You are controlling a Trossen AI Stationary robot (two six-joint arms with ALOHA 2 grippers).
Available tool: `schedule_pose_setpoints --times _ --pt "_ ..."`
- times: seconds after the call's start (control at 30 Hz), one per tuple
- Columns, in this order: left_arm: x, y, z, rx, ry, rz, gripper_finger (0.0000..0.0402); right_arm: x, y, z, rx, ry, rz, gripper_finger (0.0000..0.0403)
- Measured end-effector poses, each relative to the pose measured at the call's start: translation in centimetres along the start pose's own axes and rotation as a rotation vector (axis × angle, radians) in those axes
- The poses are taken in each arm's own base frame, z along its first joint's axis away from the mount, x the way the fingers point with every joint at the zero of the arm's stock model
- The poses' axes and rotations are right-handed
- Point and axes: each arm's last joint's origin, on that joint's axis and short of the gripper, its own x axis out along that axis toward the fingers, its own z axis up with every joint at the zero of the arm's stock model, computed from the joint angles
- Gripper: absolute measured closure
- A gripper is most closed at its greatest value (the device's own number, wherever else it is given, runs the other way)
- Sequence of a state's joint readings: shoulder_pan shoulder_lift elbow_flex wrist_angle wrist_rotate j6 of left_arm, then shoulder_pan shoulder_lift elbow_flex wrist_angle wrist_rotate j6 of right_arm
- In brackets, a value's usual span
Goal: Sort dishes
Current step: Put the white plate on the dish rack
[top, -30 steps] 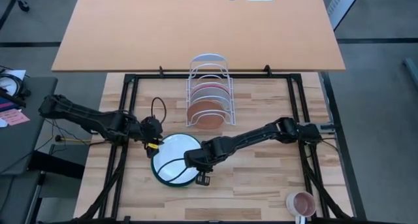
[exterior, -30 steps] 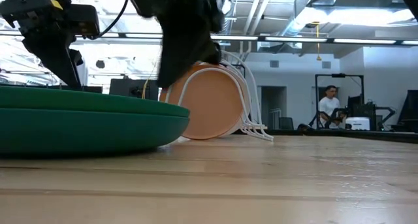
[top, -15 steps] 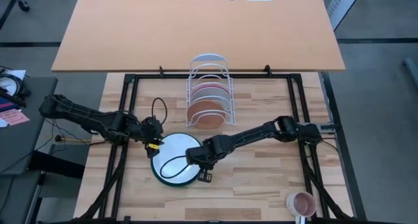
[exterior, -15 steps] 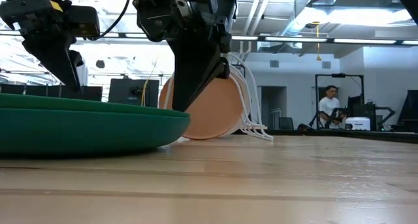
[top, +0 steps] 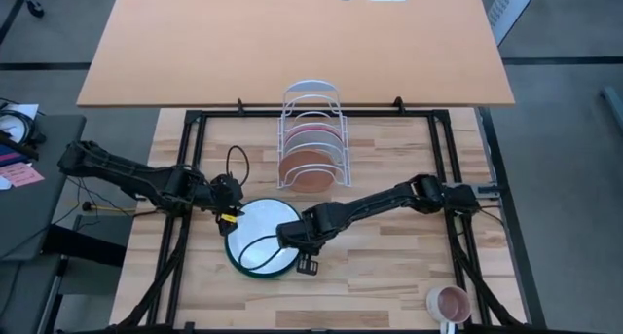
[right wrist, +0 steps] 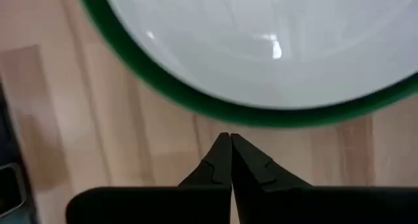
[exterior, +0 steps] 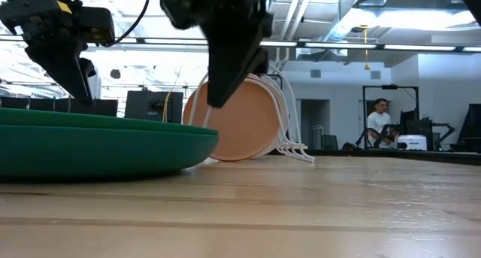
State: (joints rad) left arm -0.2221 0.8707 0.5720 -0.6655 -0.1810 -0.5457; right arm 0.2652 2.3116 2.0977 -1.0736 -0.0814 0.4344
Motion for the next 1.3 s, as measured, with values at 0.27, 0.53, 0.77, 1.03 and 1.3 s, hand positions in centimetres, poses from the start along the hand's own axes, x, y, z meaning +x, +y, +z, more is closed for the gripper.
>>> schedule_pose_setpoints --times 0.27,0.53,0.77,1.03,1.3 --pt "-0.1 -0.4 -0.2 0.012 0.002 -0.015 0.0274 -1.8 1.2 -0.9 -0.019 0.065 -0.034 0.0399" --pt "-0.2 -0.9 -0.5 0.018 0.003 -0.027 0.0274 -2.2 1.8 -1.2 -0.033 0.072 -0.052 0.0399" --pt "-0.2 -0.9 -0.5 0.023 -0.012 -0.009 0.0274 -2.3 1.3 -2.0 -0.021 0.155 -0.098 0.0399" --pt "-0.2 -0.9 -0.5 0.015 -0.014 -0.005 0.0274 -2.3 1.8 -2.3 -0.038 0.153 -0.103 0.0399" --pt "-0.2 -0.9 -0.4 0.012 -0.028 -0.006 0.0274 -2.3 1.4 0.8 -0.097 -0.128 -0.073 0.0399"
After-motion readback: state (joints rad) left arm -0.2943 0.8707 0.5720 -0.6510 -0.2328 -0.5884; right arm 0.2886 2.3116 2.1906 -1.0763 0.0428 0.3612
